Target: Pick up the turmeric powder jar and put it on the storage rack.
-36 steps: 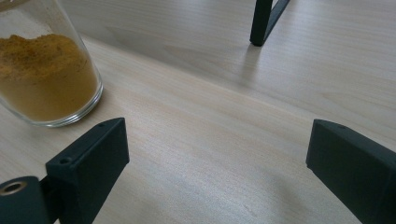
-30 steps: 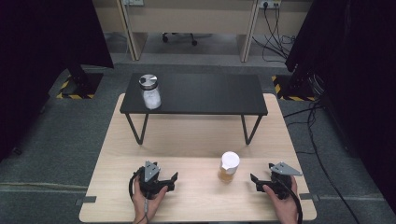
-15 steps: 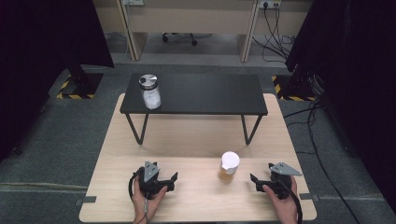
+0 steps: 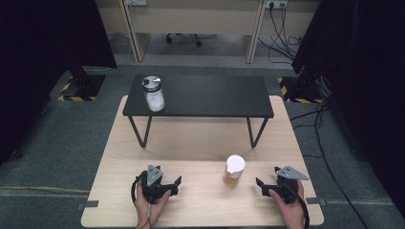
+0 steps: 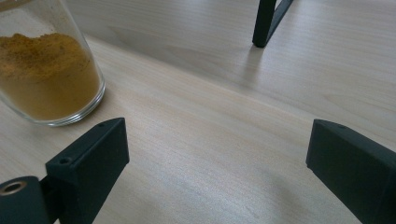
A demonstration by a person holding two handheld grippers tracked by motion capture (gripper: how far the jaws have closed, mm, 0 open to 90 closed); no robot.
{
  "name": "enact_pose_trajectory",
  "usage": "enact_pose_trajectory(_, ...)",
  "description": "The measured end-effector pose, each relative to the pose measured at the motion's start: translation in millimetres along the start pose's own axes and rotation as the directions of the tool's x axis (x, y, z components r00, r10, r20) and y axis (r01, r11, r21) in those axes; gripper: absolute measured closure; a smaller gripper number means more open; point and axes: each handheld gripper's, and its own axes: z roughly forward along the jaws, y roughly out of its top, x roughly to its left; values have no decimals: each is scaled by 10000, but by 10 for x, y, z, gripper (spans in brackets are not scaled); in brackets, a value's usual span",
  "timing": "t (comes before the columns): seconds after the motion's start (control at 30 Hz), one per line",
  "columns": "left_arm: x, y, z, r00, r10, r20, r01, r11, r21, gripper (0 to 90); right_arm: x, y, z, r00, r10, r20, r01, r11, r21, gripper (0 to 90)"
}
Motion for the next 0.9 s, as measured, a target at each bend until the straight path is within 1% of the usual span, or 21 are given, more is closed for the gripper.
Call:
enact_pose_trajectory(0.1, 11, 2, 1, 10000, -63, 26, 63, 10000, 14, 46, 1, 0, 0, 10000, -10, 4, 10, 10000, -1, 60)
enact_pose_trajectory(0.6, 5, -4, -3, 10000, -34, 9, 34, 10000, -20, 50, 9, 1, 0, 10000, -55, 30, 55, 10000, 5, 60)
enact_pose_trajectory(0.9, 2, -3, -3, 10000, -34, -13, 34, 10000, -17, 50, -4, 0, 0, 10000, -47, -43, 47, 10000, -2, 60)
